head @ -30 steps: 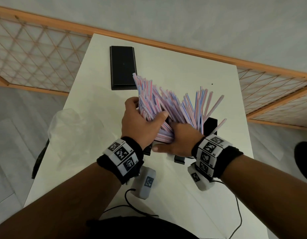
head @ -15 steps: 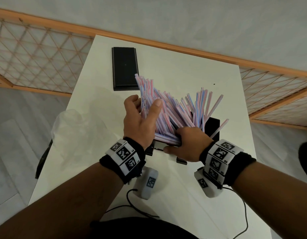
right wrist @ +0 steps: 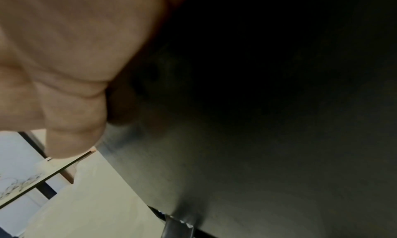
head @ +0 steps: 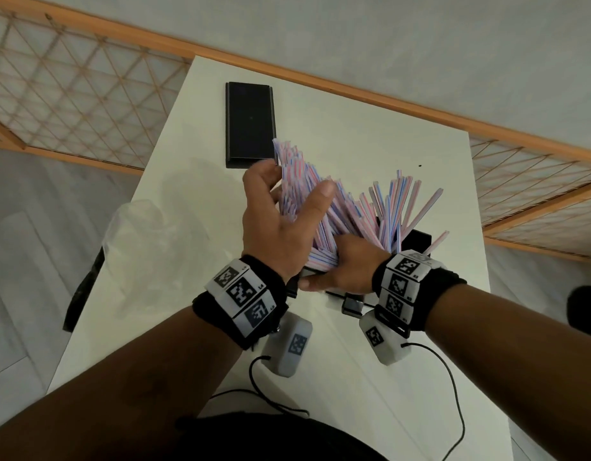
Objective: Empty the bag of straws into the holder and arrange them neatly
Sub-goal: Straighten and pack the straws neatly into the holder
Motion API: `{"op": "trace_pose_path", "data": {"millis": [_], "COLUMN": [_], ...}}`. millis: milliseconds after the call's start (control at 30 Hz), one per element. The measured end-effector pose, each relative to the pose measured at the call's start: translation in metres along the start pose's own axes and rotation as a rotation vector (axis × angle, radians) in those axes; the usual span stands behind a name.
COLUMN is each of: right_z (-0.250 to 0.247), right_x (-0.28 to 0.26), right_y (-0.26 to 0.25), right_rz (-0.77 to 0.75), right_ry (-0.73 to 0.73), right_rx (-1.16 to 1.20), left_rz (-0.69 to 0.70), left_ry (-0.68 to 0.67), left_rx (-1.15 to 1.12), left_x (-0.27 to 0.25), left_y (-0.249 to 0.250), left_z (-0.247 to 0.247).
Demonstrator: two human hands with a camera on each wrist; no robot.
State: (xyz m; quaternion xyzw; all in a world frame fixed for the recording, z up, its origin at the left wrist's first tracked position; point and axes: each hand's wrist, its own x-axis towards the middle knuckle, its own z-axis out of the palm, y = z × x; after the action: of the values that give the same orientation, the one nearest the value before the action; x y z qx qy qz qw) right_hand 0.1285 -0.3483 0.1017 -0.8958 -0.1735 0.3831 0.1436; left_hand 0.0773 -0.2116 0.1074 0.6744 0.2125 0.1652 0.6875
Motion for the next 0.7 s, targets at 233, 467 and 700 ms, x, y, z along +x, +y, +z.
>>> {"op": "trace_pose_path", "data": {"millis": [233,467,700], "right_z": [-0.005,0.005,-0.022], "right_x": [-0.007,-0.039,-0.097], "right_y": [0.001,0.016,0.038], "right_rz": [-0.151,-0.154,-0.101], "right_ry": [0.088,0.286,0.727], "right_rx": [0.117,-0.136,-0.008], "left_rz": [-0.021,-0.021,0.624], "left_ry": [0.009,0.027,0.003], "left_rx": [0.031,0.149,0.336], "left_x": [0.007,0.004,0.008], "left_y": [0.001,0.009,0.051], "left_z": [0.005,0.003,0.009]}}
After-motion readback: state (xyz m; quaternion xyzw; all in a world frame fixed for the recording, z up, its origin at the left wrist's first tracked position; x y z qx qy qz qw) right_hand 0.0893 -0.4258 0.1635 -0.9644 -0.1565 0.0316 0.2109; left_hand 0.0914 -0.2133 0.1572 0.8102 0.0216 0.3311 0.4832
